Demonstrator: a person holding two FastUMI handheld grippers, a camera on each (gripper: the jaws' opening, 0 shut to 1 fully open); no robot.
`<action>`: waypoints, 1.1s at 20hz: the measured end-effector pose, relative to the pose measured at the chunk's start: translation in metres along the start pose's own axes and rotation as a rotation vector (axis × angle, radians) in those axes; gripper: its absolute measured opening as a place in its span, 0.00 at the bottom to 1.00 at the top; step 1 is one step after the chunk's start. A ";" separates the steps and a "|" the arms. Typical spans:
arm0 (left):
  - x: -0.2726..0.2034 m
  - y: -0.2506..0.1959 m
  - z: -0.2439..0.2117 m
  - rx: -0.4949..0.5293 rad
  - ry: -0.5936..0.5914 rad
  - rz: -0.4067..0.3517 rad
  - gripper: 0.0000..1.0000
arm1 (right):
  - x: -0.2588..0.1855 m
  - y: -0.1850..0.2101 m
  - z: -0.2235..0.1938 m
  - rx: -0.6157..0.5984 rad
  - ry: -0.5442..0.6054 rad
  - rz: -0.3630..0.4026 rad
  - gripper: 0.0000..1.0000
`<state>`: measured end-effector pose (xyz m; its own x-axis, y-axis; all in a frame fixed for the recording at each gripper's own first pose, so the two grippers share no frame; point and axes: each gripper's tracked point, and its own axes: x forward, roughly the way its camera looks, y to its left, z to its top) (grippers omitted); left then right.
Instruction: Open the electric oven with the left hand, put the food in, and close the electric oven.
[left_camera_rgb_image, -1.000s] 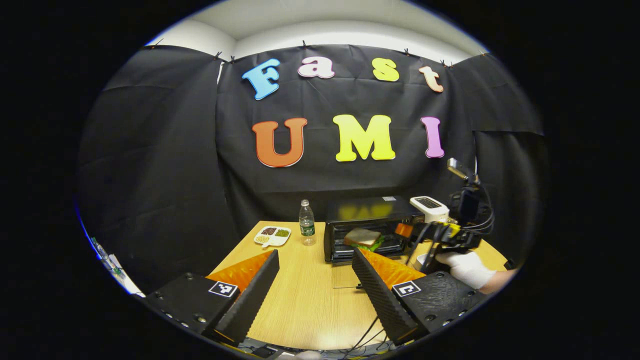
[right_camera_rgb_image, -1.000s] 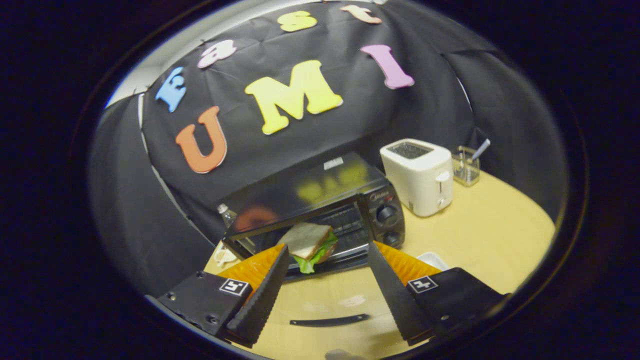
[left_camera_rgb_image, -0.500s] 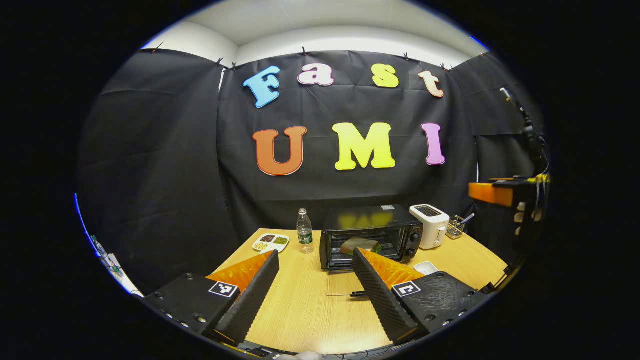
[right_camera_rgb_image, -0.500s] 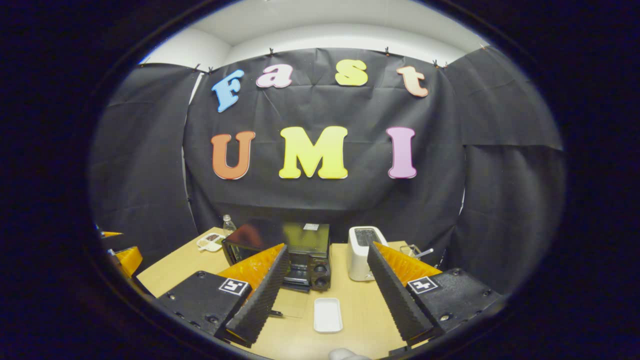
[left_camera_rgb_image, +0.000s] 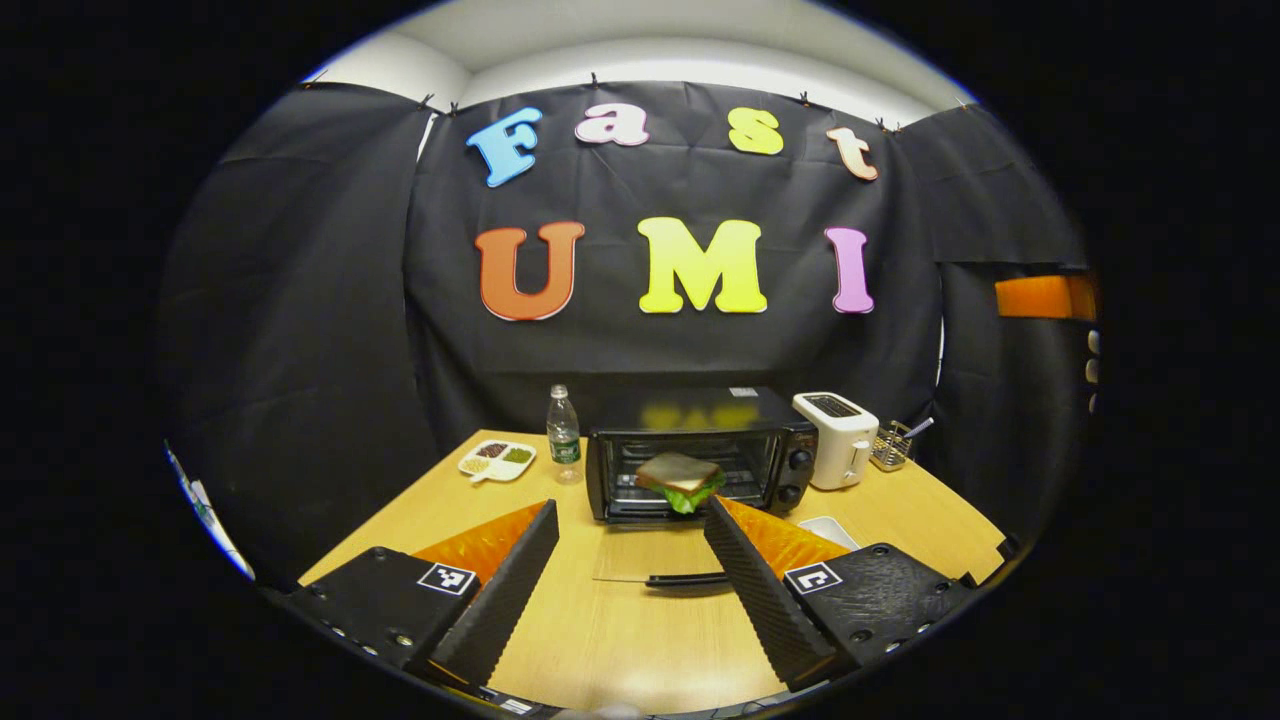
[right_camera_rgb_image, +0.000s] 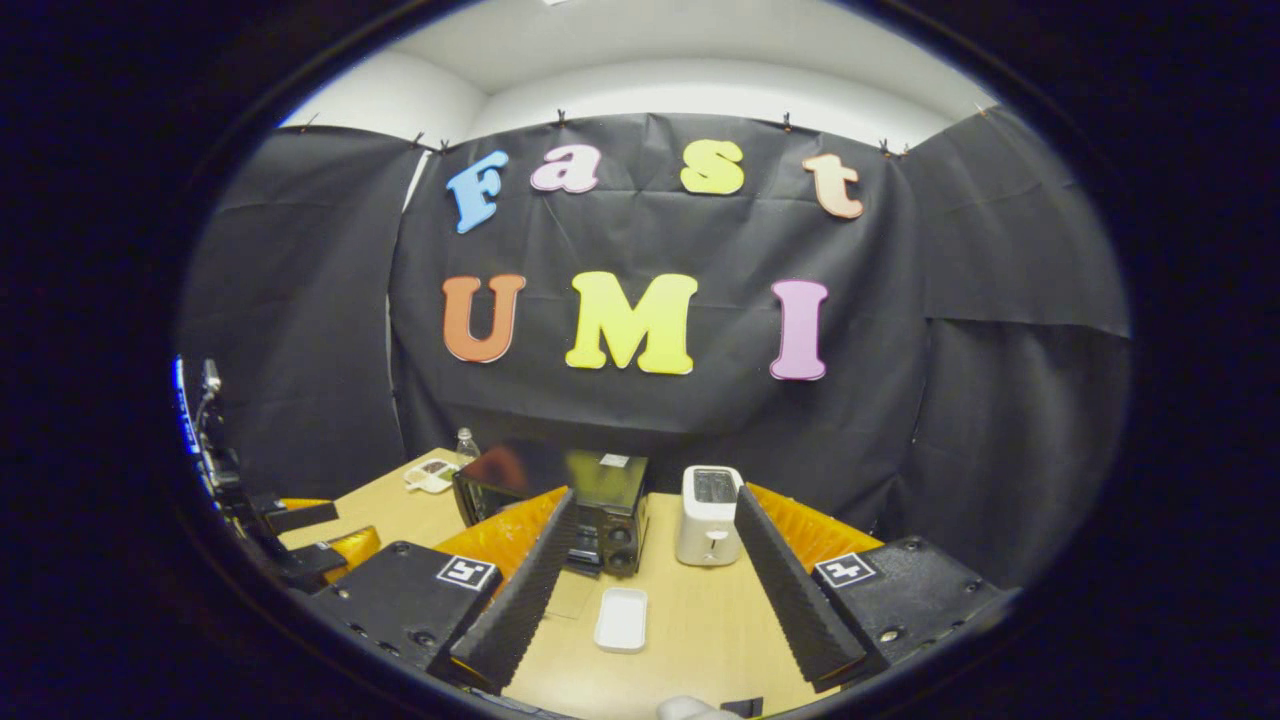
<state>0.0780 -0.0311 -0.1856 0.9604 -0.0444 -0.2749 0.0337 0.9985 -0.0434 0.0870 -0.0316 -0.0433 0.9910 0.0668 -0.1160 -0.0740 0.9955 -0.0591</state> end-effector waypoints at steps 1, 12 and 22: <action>0.007 -0.007 -0.011 -0.001 0.013 -0.007 0.96 | -0.003 -0.002 -0.001 -0.004 0.009 0.004 1.00; 0.090 -0.056 -0.156 0.011 0.234 -0.057 0.97 | -0.017 -0.019 -0.013 -0.112 0.071 0.014 0.96; 0.123 -0.068 -0.214 0.057 0.351 -0.063 0.96 | -0.005 -0.017 -0.042 -0.129 0.157 0.005 0.96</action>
<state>0.1352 -0.1117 -0.4223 0.8030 -0.1040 -0.5868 0.1142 0.9933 -0.0199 0.0788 -0.0521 -0.0829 0.9618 0.0500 -0.2692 -0.1021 0.9778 -0.1831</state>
